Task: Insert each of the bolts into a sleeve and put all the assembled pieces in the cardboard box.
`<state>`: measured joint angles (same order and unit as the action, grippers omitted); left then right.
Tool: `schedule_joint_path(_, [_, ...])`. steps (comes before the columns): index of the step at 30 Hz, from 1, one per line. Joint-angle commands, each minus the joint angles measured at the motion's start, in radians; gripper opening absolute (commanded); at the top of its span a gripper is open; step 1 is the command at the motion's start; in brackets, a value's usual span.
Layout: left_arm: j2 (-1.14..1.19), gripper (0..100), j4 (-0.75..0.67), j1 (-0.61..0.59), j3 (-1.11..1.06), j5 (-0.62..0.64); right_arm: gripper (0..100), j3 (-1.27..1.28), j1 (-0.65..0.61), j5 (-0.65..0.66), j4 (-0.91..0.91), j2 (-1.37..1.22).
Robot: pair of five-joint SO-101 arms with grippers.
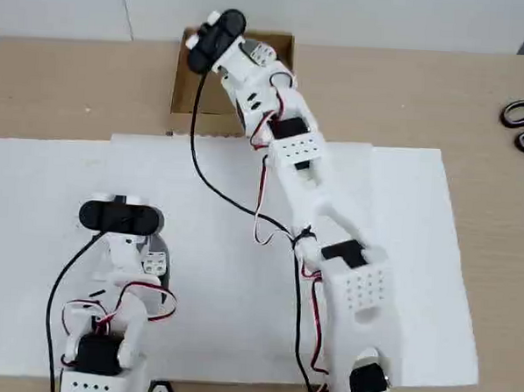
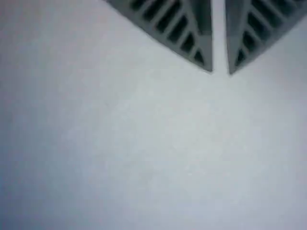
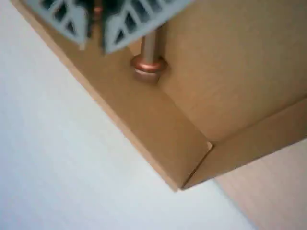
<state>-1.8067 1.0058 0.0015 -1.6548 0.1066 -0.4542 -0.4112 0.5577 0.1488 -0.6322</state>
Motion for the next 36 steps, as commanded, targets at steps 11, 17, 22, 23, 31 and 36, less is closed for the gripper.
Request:
schedule_joint_path(11, [-0.011,1,-0.023,-0.002,0.002,0.006,0.2,-0.054,0.048,-0.327,0.717,0.493])
schedule_joint_path(17, [-0.011,1,-0.023,-0.002,0.002,0.006,0.2,-0.052,0.120,-0.423,0.947,0.628])
schedule_joint_path(22, [-0.011,1,-0.023,-0.002,0.002,0.006,0.3,-0.052,0.166,-0.480,1.124,0.725])
schedule_joint_path(23, [-0.011,1,-0.023,-0.002,0.002,0.006,0.4,-0.051,0.171,-0.494,1.158,0.748])
schedule_joint_path(31, [-0.011,1,-0.023,-0.002,0.002,0.006,0.4,-0.051,0.226,-0.597,1.371,0.868])
schedule_joint_path(36, [-0.011,1,-0.023,-0.002,0.002,0.006,0.4,-0.048,0.239,-0.703,1.508,0.895])
